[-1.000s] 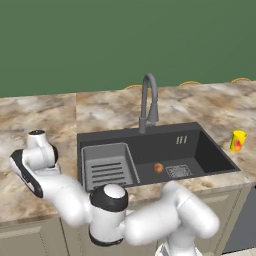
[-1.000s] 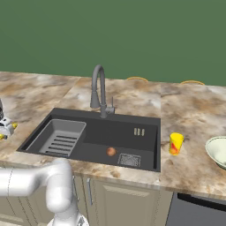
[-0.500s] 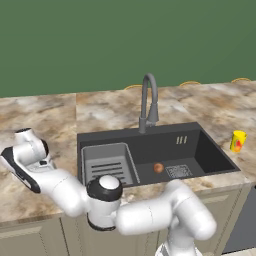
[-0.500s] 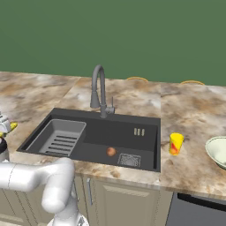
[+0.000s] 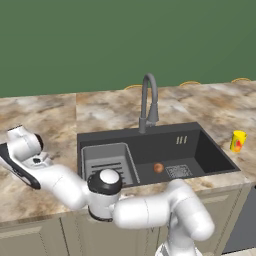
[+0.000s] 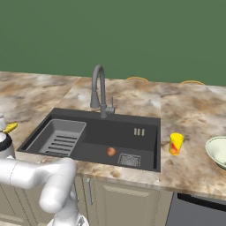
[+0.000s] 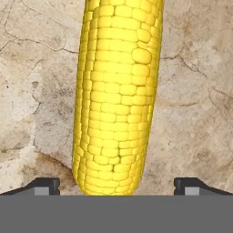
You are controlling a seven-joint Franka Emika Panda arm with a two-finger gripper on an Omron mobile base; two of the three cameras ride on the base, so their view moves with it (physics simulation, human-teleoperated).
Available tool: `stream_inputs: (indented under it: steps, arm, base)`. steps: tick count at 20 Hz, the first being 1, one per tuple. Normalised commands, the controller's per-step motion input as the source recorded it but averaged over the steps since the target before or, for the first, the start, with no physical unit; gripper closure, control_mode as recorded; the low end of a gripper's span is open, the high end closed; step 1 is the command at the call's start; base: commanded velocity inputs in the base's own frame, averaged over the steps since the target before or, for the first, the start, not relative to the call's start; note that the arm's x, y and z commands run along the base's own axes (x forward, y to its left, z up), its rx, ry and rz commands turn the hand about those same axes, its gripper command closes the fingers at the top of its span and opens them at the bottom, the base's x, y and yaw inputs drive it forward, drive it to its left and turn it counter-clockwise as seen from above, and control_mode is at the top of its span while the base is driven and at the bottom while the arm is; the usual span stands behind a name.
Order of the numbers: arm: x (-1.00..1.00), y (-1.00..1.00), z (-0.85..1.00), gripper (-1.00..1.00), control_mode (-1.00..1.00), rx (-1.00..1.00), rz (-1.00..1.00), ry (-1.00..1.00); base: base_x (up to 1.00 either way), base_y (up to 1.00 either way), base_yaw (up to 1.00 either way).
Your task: Remove the onion and corn from the sink. Then move the bowl and cup from the counter to the sink for washing.
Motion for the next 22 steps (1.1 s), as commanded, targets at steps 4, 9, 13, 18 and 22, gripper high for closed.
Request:
stream_inputs:
  steps: [4, 9, 13, 18, 22]
  arm:
    - [-0.25, -0.21, 0.21, -1.00, -1.00, -0.07, -0.25, 0.01]
    - [-0.25, -0.28, 0.13, -1.00, -1.00, -0.08, -0.24, 0.01]
    - [-0.31, -0.35, 0.06, -1.00, -1.00, -0.07, -0.19, 0.00]
    - [-0.43, -0.35, 0.03, -1.00, -1.00, -0.10, -0.13, -0.01]
    - [-0.38, -0.36, 0.12, -1.00, -1.00, -0.10, -0.08, -0.08]
  base:
    - [0.00, 0.00, 0.00]
    - [0.00, 0.00, 0.00]
    - [0.00, 0.00, 0.00]
    - [0.00, 0.00, 0.00]
    - [0.00, 0.00, 0.00]
